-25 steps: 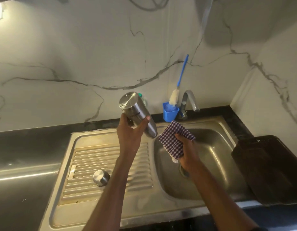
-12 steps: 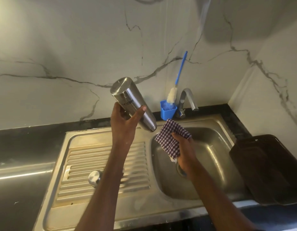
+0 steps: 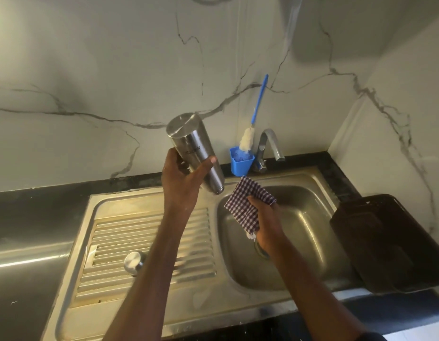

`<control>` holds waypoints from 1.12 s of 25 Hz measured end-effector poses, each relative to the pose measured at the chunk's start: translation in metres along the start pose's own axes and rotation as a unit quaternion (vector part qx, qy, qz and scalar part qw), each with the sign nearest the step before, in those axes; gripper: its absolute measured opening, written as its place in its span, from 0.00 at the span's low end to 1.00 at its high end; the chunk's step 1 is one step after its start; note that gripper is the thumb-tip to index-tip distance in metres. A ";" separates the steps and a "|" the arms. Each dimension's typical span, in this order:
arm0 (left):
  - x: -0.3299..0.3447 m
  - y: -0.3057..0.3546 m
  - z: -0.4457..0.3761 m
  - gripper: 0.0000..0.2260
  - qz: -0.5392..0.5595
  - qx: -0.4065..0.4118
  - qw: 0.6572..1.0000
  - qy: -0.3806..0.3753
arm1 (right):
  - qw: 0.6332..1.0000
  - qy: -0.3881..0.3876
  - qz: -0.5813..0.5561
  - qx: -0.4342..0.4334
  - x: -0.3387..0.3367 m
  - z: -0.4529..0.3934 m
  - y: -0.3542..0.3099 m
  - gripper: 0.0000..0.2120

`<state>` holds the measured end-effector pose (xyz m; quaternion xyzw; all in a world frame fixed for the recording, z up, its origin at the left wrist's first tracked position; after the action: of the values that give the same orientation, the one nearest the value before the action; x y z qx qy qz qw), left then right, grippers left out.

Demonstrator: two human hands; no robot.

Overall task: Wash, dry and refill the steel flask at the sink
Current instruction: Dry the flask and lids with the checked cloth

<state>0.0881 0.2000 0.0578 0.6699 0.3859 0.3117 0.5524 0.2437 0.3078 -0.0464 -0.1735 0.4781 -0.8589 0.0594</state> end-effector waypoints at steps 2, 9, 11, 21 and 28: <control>0.000 -0.003 0.001 0.21 0.046 -0.035 0.998 0.013 | 1.000 0.003 -0.012 0.009 -0.002 0.006 0.000 0.16; -0.001 -0.021 0.005 0.37 0.214 -0.220 0.952 0.005 | 0.985 -0.060 0.032 -0.157 0.013 0.047 -0.039 0.13; 0.001 -0.018 0.010 0.36 0.251 -0.260 0.932 -0.006 | 0.951 -0.087 0.113 -0.274 0.028 0.067 -0.044 0.13; -0.004 -0.017 0.023 0.39 0.337 -0.325 0.882 -0.061 | 0.605 -0.115 0.590 -0.522 0.066 0.085 -0.011 0.35; -0.018 -0.002 0.025 0.19 0.296 -0.240 0.918 -0.104 | 0.642 -0.079 0.557 -0.521 0.124 0.049 -0.040 0.37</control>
<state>0.0997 0.1724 0.0506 0.6294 0.0232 0.4728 0.6163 0.1480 0.2564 0.0410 0.0558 0.8464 -0.2559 0.4636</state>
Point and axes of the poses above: each hand's wrist, its own z-axis away from the middle knuckle, its own x-axis out of the palm, y = z × x, the point moved 1 cm from there along -z, towards the middle knuckle, and after that the axes turned 5 degrees about z, right-handed, at the moved point
